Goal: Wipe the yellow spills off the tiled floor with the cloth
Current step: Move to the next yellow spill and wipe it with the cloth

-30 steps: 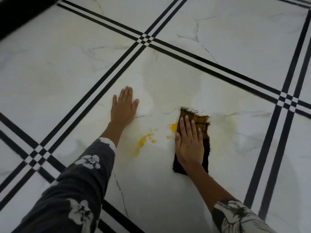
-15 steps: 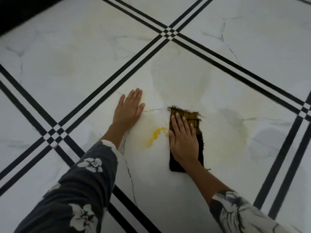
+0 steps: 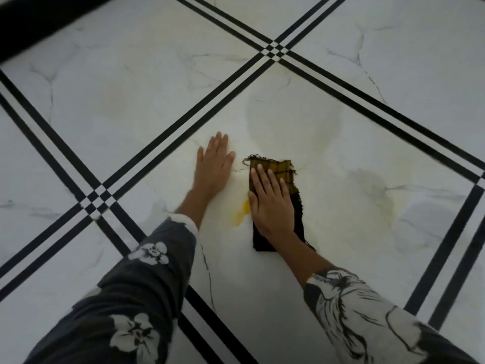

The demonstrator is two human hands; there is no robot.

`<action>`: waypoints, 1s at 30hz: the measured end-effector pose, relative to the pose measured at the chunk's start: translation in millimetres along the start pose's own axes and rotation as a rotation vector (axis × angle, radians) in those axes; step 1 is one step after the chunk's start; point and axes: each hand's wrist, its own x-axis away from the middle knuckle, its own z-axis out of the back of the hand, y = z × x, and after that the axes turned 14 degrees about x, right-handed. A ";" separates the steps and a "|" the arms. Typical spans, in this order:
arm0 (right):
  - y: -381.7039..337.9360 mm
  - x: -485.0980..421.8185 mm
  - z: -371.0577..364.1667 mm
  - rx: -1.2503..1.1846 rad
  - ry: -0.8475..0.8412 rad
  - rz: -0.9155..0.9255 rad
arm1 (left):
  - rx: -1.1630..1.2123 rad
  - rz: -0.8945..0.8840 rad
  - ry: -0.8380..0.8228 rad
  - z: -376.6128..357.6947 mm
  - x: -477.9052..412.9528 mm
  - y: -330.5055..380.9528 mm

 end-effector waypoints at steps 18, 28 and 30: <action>86.9 14.7 0.8 0.040 -0.013 -0.301 | -0.208 0.187 0.187 -66.5 79.8 46.0; 84.6 14.7 -1.3 0.033 0.020 -0.324 | -0.211 0.207 0.170 -33.1 105.9 10.1; 83.4 13.8 -2.0 0.035 0.023 -0.333 | -0.206 0.379 0.237 -21.7 78.3 2.3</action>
